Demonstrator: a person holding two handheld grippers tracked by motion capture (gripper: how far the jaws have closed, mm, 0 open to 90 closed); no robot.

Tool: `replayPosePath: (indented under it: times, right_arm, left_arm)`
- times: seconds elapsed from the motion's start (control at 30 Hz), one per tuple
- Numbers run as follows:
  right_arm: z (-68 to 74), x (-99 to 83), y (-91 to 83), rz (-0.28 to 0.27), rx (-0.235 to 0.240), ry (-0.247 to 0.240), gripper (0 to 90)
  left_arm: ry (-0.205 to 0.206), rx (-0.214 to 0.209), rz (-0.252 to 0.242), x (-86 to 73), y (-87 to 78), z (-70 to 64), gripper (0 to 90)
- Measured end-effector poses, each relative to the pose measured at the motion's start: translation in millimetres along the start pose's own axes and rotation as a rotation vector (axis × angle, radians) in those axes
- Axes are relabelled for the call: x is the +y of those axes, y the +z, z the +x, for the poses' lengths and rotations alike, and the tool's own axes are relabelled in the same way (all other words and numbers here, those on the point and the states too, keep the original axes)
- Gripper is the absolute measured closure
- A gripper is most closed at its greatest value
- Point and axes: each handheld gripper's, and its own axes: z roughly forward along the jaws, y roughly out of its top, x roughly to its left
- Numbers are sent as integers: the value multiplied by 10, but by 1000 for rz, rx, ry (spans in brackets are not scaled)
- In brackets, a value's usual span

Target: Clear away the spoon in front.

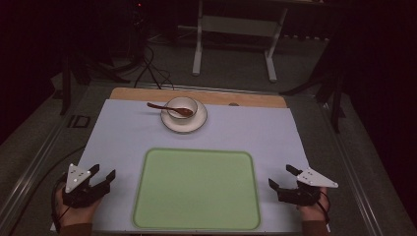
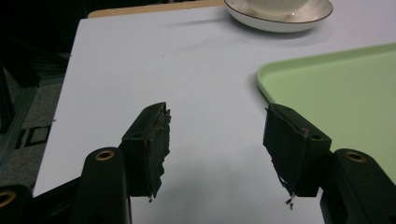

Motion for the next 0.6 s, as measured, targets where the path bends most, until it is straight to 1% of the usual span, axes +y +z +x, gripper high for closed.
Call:
replayPosePath:
  times: [0.17, 0.3, 0.37, 0.43, 0.6]
  right_arm:
    - [-10, -3, 1, -1, -1, -1, 141]
    - [-24, -9, -5, -1, -7, 3, 141]
    - [-25, -11, -3, -1, -7, 4, 140]
    - [-26, -12, 4, 1, -8, 2, 141]
    - [-27, -12, 7, 1, -10, 0, 141]
  left_arm:
    - [-10, -11, 17, 9, 32, 6, 397]
    - [-23, -26, 15, 33, 35, 6, 397]
    - [-12, -39, 26, 65, 40, 2, 397]
    - [-2, -50, 20, 105, 32, -6, 397]
    - [46, -67, 13, 233, 16, -3, 399]
